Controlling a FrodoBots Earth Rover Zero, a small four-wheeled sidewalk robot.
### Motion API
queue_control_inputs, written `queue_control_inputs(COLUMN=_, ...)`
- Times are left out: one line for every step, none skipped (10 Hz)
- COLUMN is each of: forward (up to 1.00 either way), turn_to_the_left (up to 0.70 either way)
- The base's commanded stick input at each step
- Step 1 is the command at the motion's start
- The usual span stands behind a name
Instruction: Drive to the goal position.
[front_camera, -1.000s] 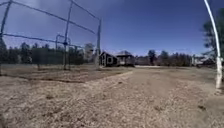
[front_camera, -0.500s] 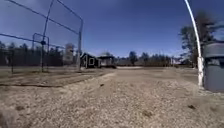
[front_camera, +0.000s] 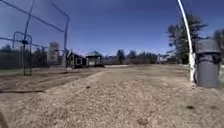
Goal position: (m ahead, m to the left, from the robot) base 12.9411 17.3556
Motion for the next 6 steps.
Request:
queue_control_inputs(forward=0.70, turn_to_the_left=0.03)
queue_control_inputs(forward=0.70, turn_to_the_left=0.03)
queue_control_inputs(forward=0.70, turn_to_the_left=0.03)
queue_control_inputs(forward=0.70, turn_to_the_left=0.03)
queue_control_inputs(forward=0.70, turn_to_the_left=0.03)
queue_control_inputs(forward=0.70, turn_to_the_left=0.03)
